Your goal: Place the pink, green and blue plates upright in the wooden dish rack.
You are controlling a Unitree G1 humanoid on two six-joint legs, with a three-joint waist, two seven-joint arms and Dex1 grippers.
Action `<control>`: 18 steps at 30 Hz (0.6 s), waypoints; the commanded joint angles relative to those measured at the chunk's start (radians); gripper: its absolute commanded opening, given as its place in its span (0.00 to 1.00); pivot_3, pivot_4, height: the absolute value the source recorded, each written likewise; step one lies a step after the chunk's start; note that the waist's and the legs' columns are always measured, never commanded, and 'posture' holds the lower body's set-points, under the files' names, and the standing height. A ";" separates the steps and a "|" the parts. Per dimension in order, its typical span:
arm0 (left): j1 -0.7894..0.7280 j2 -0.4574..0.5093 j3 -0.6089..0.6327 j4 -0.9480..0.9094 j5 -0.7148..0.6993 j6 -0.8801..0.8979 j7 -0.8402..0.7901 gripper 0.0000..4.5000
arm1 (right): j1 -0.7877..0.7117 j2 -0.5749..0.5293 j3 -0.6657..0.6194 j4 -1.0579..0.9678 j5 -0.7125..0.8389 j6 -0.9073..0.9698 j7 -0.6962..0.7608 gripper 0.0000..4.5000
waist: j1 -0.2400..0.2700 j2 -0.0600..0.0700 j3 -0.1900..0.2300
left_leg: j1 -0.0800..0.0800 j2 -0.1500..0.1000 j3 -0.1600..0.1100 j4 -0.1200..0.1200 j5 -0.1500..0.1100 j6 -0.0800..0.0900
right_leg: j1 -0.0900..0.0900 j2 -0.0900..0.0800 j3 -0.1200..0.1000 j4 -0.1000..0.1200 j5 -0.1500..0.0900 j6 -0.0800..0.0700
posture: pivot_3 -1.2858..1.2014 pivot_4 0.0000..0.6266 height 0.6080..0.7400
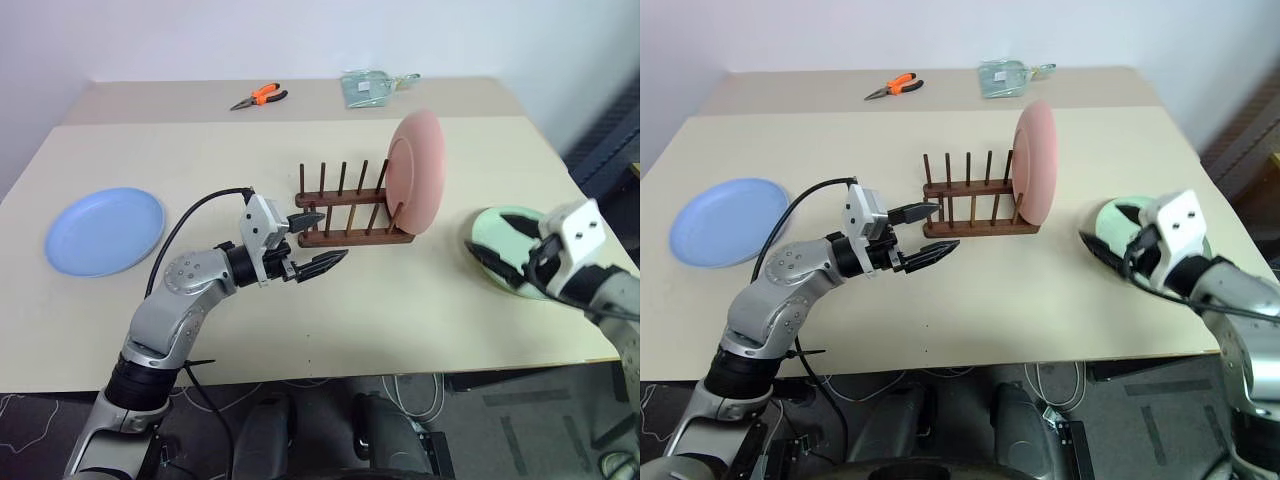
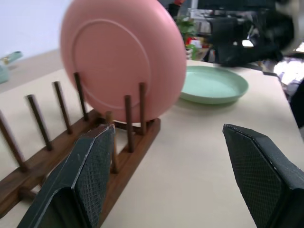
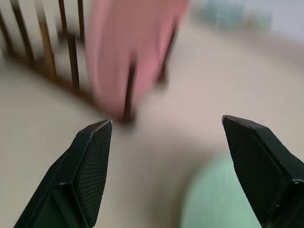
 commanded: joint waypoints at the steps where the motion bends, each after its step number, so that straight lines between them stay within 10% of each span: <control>1: -0.026 -0.013 -0.016 0.004 0.014 -0.024 -0.026 0.83 | 0.009 -0.036 0.099 0.097 -0.207 -0.056 -0.106 0.83 | -0.006 0.000 0.000 | 0.001 0.000 0.000 0.000 0.000 0.000 | 0.000 0.000 0.000 0.000 0.000 0.000 | 0.52 0.24 0.98; 4: -0.034 -0.023 -0.024 0.011 0.024 -0.027 -0.036 0.83 | -0.021 -0.001 0.160 0.162 -0.278 -0.052 -0.169 0.83 | -0.010 0.000 0.000 | 0.001 0.000 0.000 0.000 0.000 0.000 | 0.000 0.000 0.000 0.000 0.000 -0.001 | 0.52 0.24 0.98; 12: -0.024 -0.027 -0.018 0.013 0.036 -0.031 -0.046 0.83 | -0.077 0.042 0.199 0.240 -0.362 -0.086 -0.247 0.01 | -0.010 0.000 0.000 | 0.000 0.000 0.000 0.000 0.000 0.000 | 0.000 0.000 0.000 0.000 0.000 0.000 | 0.52 0.24 0.98; 18: -0.015 -0.022 0.025 0.063 0.062 -0.070 -0.018 0.83 | -0.185 0.048 0.113 0.111 -0.319 -0.202 -0.260 0.01 | -0.015 0.002 0.001 | 0.000 0.000 0.000 0.000 0.000 0.000 | 0.000 0.001 0.000 0.000 0.000 0.000 | 0.52 0.24 0.98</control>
